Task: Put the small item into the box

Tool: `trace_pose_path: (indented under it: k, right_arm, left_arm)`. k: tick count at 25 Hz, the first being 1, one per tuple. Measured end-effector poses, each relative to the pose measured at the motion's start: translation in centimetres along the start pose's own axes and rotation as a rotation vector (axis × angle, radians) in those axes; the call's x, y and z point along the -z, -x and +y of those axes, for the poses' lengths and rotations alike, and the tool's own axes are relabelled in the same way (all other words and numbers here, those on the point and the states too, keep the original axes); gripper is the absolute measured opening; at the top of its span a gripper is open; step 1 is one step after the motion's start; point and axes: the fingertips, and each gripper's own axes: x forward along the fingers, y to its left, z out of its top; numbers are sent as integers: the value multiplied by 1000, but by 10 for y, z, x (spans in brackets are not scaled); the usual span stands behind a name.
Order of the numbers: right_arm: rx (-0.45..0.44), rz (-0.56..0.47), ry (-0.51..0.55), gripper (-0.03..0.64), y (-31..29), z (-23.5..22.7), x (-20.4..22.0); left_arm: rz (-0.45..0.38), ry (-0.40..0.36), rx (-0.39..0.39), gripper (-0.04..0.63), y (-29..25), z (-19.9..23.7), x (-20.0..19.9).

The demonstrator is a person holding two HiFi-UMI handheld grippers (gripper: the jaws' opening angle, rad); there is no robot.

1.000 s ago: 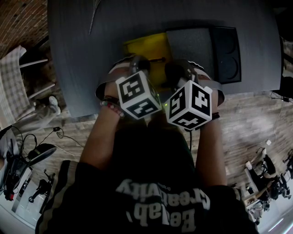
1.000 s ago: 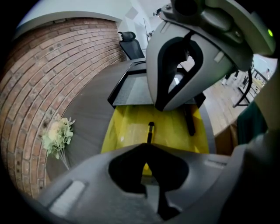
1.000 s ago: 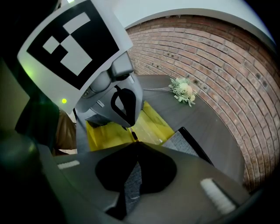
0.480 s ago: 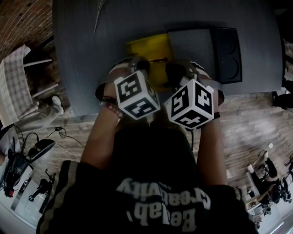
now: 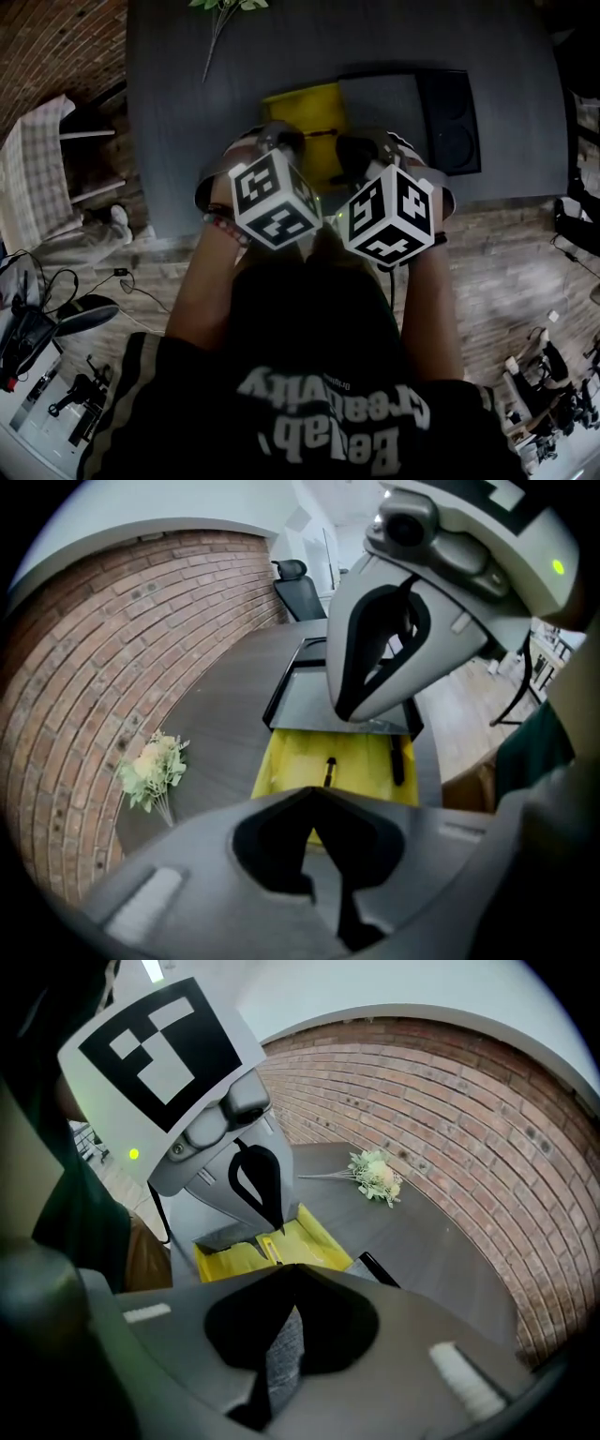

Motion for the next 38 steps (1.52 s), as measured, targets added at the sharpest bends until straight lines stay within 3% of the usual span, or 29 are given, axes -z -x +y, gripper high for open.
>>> trace_pose_path:
  k: [11,32,38]
  right_arm:
    - [34,-40,37,6,30,-1,-14]
    - [172,-45,-22,6,81,-9,-65]
    - [191,-50,-31,6,94,-5,-78]
  left_arm:
    - [-30,27,-61,3,42,1,-15]
    - [-143,-135,-79,3,111,25,-29]
    - [-188,-134,-100,3,135,34,-35]
